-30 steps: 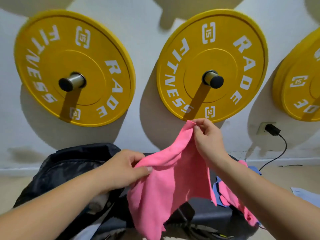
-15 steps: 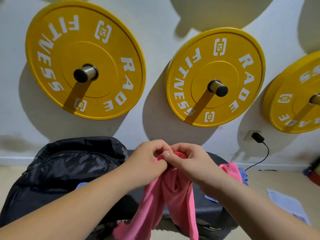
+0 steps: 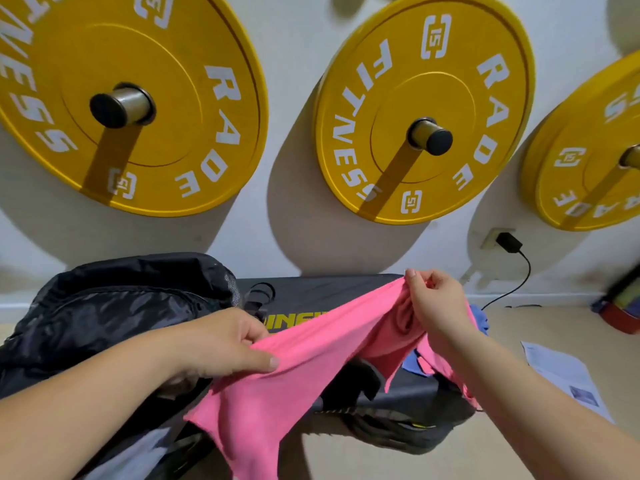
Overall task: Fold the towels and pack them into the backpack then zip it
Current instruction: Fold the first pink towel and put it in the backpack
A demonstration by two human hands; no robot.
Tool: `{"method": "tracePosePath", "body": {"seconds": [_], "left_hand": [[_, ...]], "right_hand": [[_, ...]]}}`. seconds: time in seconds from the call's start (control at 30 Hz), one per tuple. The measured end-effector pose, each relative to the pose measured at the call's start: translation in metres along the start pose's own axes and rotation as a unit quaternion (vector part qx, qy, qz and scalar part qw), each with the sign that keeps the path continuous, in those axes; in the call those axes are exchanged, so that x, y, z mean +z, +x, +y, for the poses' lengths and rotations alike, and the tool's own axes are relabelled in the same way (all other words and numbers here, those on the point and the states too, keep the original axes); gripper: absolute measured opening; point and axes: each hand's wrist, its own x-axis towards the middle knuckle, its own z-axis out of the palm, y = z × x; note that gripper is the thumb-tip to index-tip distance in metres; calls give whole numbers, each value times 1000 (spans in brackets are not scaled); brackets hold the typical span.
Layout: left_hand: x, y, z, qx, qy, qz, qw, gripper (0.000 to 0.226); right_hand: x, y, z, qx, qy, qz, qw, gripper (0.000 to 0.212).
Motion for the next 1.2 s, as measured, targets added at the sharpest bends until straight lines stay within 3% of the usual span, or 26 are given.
{"method": "tracePosePath", "body": {"seconds": [0.13, 0.23, 0.33, 0.43, 0.57, 0.63, 0.7, 0.8, 0.93, 1.07, 1.2], "left_hand": [[-1, 3, -8, 0, 40, 78, 996, 24], [2, 6, 2, 36, 81, 173, 981, 32], [12, 10, 18, 42, 67, 200, 977, 35], [21, 11, 26, -3, -30, 199, 980, 35], [19, 8, 33, -66, -196, 153, 966, 15], [17, 8, 33, -74, -255, 134, 955, 14], [17, 10, 31, -67, -261, 141, 953, 11], [20, 11, 30, -53, -221, 188, 956, 12], [21, 10, 36, -86, -183, 252, 946, 34], [21, 10, 39, -110, -245, 203, 942, 38], [25, 14, 45, -62, -385, 130, 912, 9]], "right_hand": [[-4, 12, 24, 32, -8, 12, 999, 32], [5, 7, 23, 17, -2, -39, 999, 17], [17, -7, 10, -14, -15, -108, 994, 18], [23, -20, -5, -60, -30, -142, 988, 29], [22, -30, -20, -120, -36, -140, 982, 45], [23, -30, -20, -81, -21, -142, 986, 53], [24, -28, -15, 23, 28, -156, 987, 58], [24, -30, -7, 121, 60, -204, 970, 46], [26, -37, -9, 149, 130, -232, 952, 19], [27, -43, -18, 181, 203, -234, 933, 10], [26, -52, -28, 181, 222, -267, 920, 13]]}}
